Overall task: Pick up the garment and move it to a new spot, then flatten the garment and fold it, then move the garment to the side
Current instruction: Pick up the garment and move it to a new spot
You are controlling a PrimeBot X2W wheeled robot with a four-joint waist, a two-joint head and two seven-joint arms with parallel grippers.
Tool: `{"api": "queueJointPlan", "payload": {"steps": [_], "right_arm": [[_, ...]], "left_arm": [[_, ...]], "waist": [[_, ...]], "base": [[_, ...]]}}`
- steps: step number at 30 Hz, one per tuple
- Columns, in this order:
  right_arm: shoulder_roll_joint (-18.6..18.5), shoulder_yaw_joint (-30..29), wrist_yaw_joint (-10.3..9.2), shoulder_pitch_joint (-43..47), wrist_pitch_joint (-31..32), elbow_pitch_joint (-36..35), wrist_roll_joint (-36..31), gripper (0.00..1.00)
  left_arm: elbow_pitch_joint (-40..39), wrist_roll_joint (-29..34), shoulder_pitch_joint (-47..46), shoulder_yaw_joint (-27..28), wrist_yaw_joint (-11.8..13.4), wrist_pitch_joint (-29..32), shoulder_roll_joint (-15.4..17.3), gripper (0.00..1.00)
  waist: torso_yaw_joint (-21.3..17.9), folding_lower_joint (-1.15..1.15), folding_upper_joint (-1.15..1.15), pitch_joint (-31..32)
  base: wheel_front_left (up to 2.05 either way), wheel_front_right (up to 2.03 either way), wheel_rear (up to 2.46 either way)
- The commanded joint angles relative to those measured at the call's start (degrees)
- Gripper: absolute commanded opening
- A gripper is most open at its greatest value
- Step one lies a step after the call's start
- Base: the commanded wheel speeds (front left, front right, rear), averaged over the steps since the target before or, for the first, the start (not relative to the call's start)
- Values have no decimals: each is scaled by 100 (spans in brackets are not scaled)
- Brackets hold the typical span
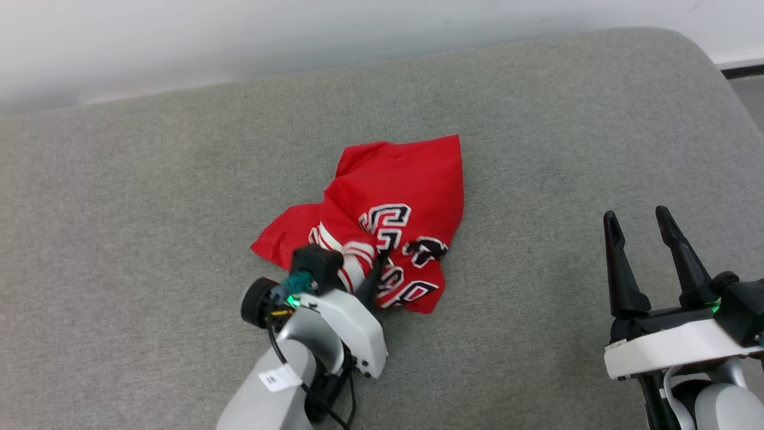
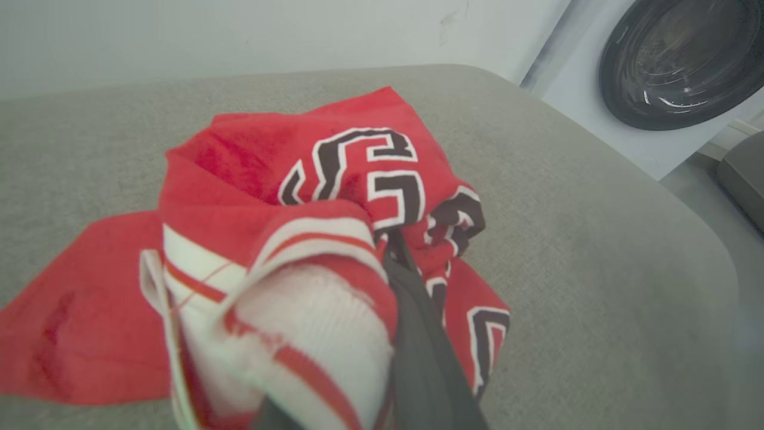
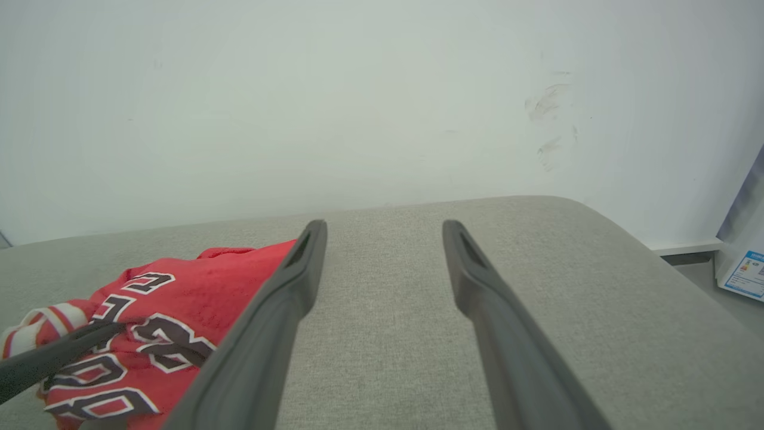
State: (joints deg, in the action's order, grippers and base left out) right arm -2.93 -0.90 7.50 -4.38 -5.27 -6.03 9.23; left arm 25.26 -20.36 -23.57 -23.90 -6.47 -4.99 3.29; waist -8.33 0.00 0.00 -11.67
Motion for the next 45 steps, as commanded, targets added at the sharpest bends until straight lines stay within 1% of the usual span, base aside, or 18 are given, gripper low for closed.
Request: {"api": "queueJointPlan", "payload": {"steps": [1,3,4,5,6,10,14,17,23,26,29,32,36,39,45], "right_arm": [[8,-3,-2,-80,-41,17,49,100],[8,-3,-2,-110,-76,45,48,100],[8,-6,-2,-129,-82,62,47,100],[8,-14,-2,-150,-87,72,33,100],[8,-29,-2,-159,-92,80,17,100],[8,-83,-2,-141,-48,109,-48,100],[8,-106,-2,-27,22,115,-121,100],[8,-124,-2,65,75,92,-149,100],[8,-113,-2,303,220,12,-216,100],[8,-75,-2,417,294,-11,-237,100],[8,-57,-2,533,351,-35,-222,100],[9,-30,-2,644,400,-47,-205,100],[8,-10,-2,766,465,-64,-212,100],[9,6,-2,845,487,-73,-212,100],[8,21,-2,908,520,-106,-185,100]], "left_arm": [[16,42,114,-109,-19,50,10,0],[41,58,187,-290,-51,124,24,0],[43,53,224,-365,-49,134,32,7],[34,58,246,-422,-60,131,46,29],[-4,66,259,-469,-61,93,53,100],[-283,144,248,-548,-63,-237,107,100],[-663,175,329,-457,56,-602,143,100],[-966,180,404,-333,203,-761,182,100],[-1411,132,737,91,606,-927,344,100],[-1519,85,996,380,837,-971,488,100],[-1606,57,1289,645,1006,-987,633,100],[-1614,16,1563,841,1079,-1001,816,100],[-1644,-44,1853,1043,1168,-1015,948,100],[-1687,-79,2047,1149,1241,-1018,974,100],[-1815,-73,2211,1177,1274,-1026,935,100]], "waist": [[-3,0,0,-142],[30,0,0,-200],[49,0,0,-211],[75,0,0,-208],[107,0,0,-192],[252,0,0,-26],[386,0,0,228],[492,0,0,417],[652,0,0,713],[689,0,0,829],[723,0,0,928],[747,0,0,1027],[767,0,0,1121],[768,0,0,1168],[750,0,0,1209]], "base": [[0,0,0],[0,0,0],[0,0,0],[0,0,0],[0,0,0],[0,0,0],[0,0,0],[0,0,0],[0,0,0],[0,0,0],[0,0,0],[0,0,0],[0,0,0],[0,0,0],[0,0,0]]}}
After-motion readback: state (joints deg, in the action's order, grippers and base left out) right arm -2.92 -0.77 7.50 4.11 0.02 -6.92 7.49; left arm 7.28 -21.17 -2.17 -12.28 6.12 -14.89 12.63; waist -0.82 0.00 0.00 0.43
